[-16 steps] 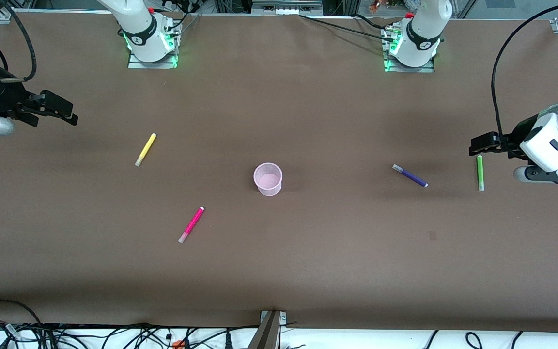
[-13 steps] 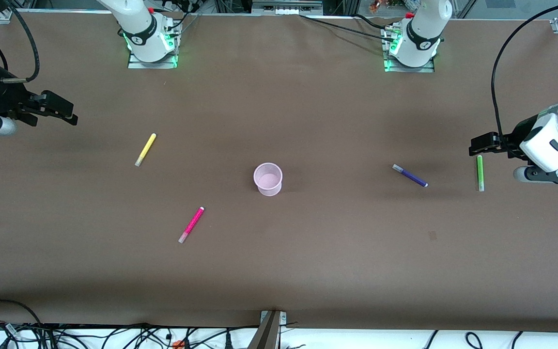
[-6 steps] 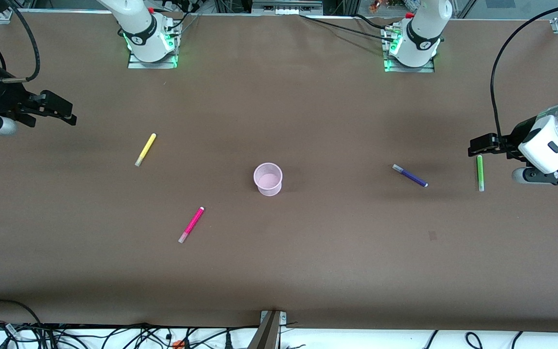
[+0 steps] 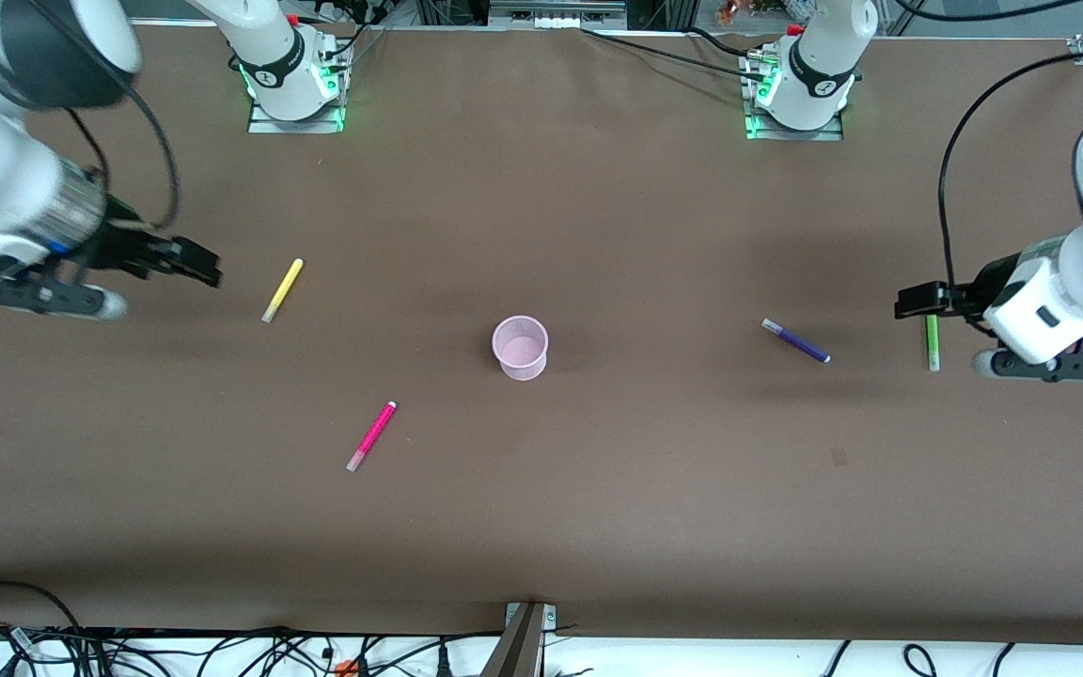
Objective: Organize pens into pink holder with both arms
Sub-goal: 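Grasp the pink marker with the right gripper while the left gripper grasps the blue pen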
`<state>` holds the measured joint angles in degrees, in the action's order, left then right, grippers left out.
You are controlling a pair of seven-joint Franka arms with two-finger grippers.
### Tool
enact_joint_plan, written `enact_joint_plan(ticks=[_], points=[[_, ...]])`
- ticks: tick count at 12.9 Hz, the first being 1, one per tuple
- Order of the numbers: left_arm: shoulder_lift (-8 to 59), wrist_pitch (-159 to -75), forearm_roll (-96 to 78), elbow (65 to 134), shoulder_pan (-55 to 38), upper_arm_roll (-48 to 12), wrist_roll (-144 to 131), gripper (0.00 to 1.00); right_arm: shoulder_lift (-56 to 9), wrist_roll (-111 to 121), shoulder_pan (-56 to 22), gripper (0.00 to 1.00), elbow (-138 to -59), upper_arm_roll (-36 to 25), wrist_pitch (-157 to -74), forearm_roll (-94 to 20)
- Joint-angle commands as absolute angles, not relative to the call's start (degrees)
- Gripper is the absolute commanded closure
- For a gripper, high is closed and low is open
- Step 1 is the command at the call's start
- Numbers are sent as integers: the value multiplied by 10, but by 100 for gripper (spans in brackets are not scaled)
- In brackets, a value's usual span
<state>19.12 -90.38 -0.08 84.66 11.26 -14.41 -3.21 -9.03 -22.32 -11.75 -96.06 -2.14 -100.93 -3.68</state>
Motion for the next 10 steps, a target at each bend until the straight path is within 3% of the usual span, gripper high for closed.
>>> enact_joint_plan(ticks=[1, 6, 10], points=[[193, -950, 4, 906, 126, -146, -82, 0, -168, -343, -138, 0, -969, -22, -1077, -52], [193, -1118, 5, 1055, 126, -147, -381, 0, -327, -376, -163, 2, -955, -22, -1250, -168], [209, -1304, 20, 1172, 106, -148, -697, 0, -386, -374, -177, 18, -924, -22, -1301, -201]])
